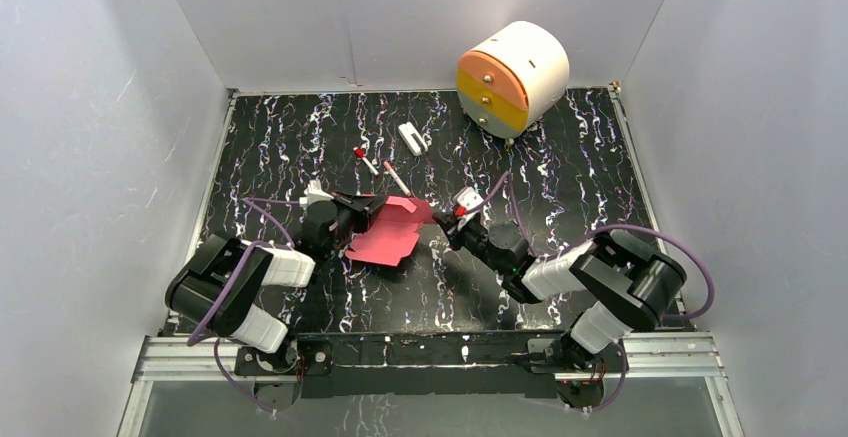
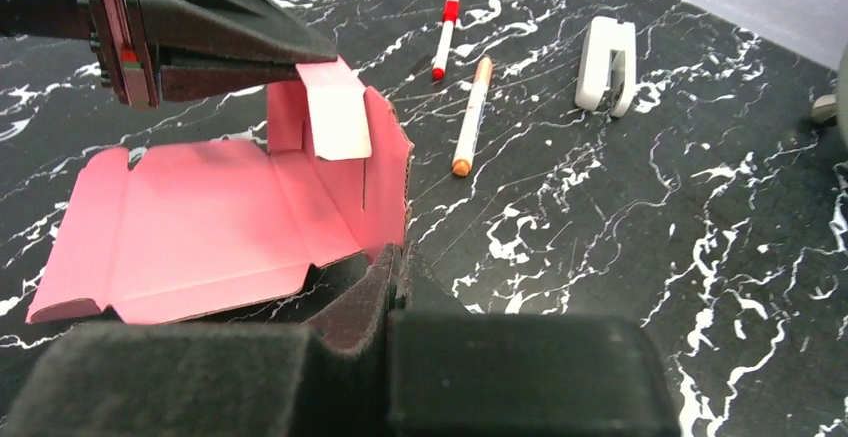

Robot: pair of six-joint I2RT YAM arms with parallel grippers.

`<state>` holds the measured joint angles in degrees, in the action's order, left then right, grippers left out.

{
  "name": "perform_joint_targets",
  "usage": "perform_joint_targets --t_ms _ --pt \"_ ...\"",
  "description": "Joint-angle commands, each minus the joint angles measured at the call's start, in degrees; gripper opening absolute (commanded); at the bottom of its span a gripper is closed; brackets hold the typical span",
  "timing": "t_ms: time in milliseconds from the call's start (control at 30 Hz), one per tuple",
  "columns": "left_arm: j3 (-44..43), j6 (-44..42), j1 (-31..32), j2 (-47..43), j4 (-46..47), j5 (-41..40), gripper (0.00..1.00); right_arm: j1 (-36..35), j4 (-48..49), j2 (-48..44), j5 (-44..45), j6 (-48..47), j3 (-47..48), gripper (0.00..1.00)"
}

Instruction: Fold the paper box

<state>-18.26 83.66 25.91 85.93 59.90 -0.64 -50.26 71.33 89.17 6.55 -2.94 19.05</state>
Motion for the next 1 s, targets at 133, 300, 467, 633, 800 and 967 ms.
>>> perform_joint_targets --t_ms 133,300,467,633,800,967 --pt "0.67 -5.24 -1.48 0.21 -3.12 -0.46 0.0 2.0 6.37 -7.23 1.96 -0.45 3.01 0.01" --pt "0.34 -6.82 -1.49 -0.18 -3.12 -0.67 0.0 2.01 6.37 -4.51 1.96 -0.45 4.39 0.01" --pt "0.75 -8.23 -1.49 -1.79 -3.34 -0.65 0.0 2.16 6.37 -2.23 1.96 -0.45 4.8 0.01" --pt "0.68 -9.27 -1.57 -2.95 -4.53 0.21 0.0 3.17 6.37 2.58 1.96 -0.45 4.34 0.01" --pt "0.9 -9.19 -1.95 -2.54 -4.85 1.9 0.0 3.0 6.37 8.91 1.96 -0.45 6.37 0.01" --pt "1.04 -9.53 -2.46 -2.14 -4.8 3.72 0.0 1.17 6.37 12.43 1.96 -0.45 6.83 0.01"
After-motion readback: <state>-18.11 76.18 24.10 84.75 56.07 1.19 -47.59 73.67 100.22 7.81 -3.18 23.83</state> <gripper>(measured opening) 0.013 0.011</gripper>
